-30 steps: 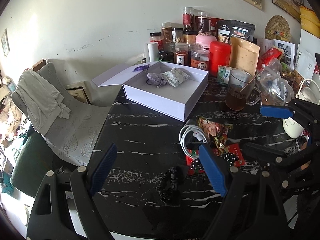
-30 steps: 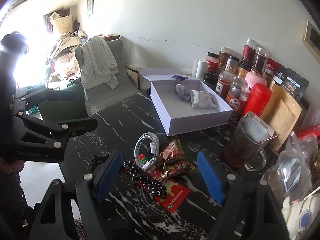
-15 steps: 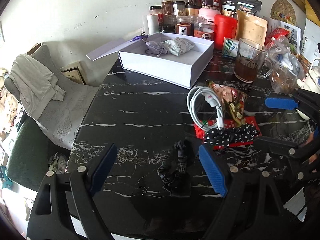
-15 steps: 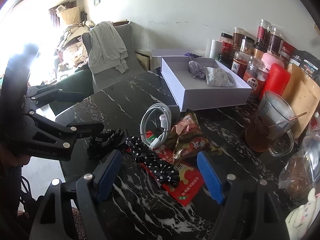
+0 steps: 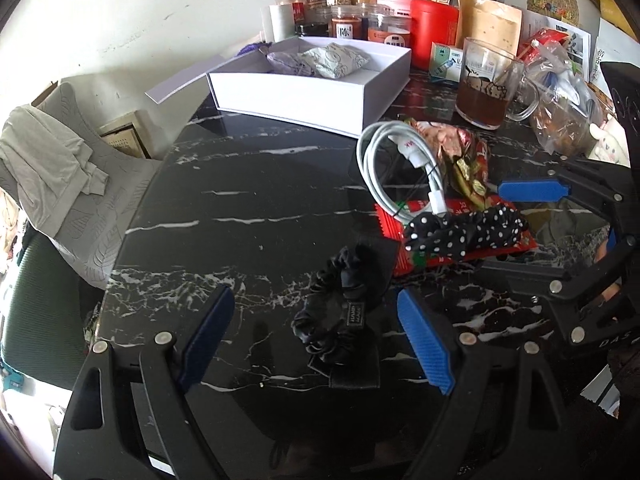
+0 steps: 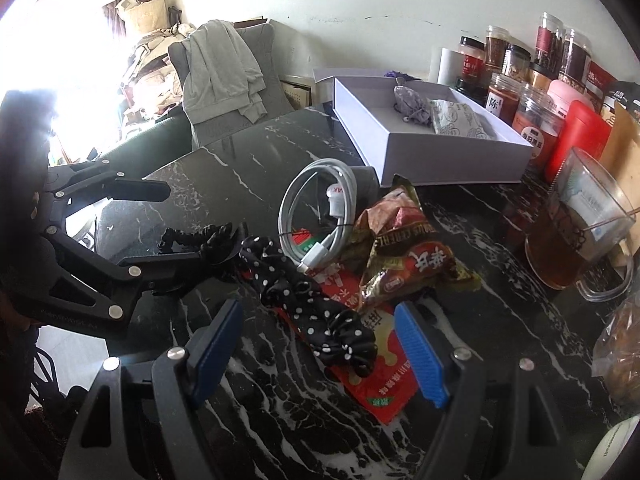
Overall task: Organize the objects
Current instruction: 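Grasp the black scrunchie with the left tool while the right tool grasps the black polka-dot cloth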
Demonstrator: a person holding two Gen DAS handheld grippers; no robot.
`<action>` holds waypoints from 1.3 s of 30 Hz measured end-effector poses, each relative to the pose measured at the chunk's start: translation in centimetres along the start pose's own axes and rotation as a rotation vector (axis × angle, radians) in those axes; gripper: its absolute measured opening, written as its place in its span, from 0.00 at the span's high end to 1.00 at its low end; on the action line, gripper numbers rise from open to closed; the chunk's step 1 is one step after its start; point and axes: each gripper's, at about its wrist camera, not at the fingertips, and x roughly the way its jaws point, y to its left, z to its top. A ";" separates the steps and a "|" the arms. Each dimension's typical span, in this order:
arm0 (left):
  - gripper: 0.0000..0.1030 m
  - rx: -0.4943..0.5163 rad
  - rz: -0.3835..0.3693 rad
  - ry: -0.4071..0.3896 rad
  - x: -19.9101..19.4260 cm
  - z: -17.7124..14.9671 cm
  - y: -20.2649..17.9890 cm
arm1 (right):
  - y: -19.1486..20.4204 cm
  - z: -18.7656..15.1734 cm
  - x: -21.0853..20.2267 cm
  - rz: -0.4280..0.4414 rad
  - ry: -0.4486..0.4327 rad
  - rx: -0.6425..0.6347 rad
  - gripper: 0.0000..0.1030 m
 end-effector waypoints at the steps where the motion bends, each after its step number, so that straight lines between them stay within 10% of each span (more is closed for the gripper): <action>1: 0.19 -0.002 -0.004 0.008 0.3 0.0 0.0 | 0.0 -0.1 0.2 0.002 0.003 0.000 0.24; 7: 0.21 -0.015 -0.017 0.015 1.1 -0.3 0.1 | 0.1 -0.4 0.3 0.014 -0.007 -0.005 0.27; 18: 0.62 -0.020 -0.078 0.029 0.9 -0.9 -0.1 | 0.4 -1.2 0.0 0.019 0.020 -0.004 0.72; 39: 0.66 0.026 -0.136 0.046 -1.4 -3.4 -3.6 | 1.8 -4.9 -2.2 0.066 0.075 0.014 0.73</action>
